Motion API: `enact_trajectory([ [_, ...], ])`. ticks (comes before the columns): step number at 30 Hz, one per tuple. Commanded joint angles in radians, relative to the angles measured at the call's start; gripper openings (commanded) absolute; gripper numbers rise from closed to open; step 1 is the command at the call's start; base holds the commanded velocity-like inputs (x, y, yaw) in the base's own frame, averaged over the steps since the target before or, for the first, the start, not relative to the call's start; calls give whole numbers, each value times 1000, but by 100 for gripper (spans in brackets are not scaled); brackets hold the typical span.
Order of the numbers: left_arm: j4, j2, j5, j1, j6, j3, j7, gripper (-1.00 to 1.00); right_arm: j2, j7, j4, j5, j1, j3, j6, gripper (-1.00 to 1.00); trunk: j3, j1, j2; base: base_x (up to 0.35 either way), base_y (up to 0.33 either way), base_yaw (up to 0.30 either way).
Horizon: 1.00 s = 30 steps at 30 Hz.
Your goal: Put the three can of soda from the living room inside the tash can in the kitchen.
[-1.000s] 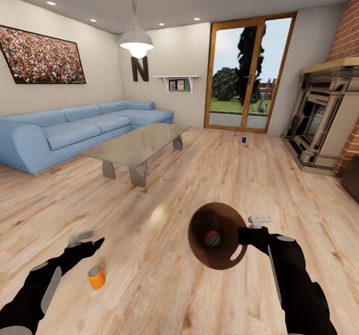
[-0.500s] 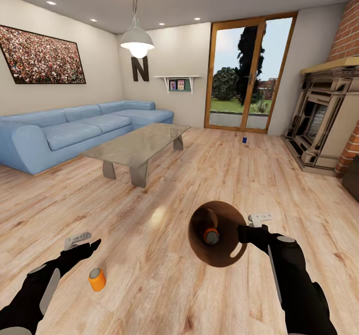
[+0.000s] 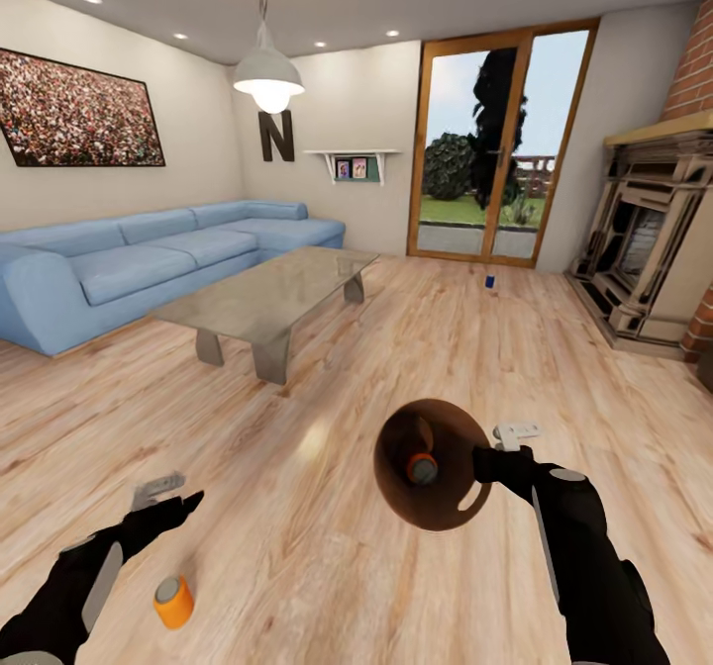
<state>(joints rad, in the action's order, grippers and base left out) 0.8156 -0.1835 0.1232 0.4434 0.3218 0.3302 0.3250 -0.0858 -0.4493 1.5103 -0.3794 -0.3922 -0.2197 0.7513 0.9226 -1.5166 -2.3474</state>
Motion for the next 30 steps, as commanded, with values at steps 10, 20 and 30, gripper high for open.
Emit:
enact_trajectory([
  [10,-76,-30,-58,16,278,-16,-81,100,0,-6,1,18,0,0,3,-100,0,0,0,309,58,0],
  [20,-57,-126,-48,64,559,-12,-194,100,0,-6,-17,17,0,2,3,-100,0,0,0,59,8,0],
  [30,3,-139,-48,84,690,-7,-195,100,0,-2,-21,17,0,8,3,-100,0,0,0,1,0,0],
])
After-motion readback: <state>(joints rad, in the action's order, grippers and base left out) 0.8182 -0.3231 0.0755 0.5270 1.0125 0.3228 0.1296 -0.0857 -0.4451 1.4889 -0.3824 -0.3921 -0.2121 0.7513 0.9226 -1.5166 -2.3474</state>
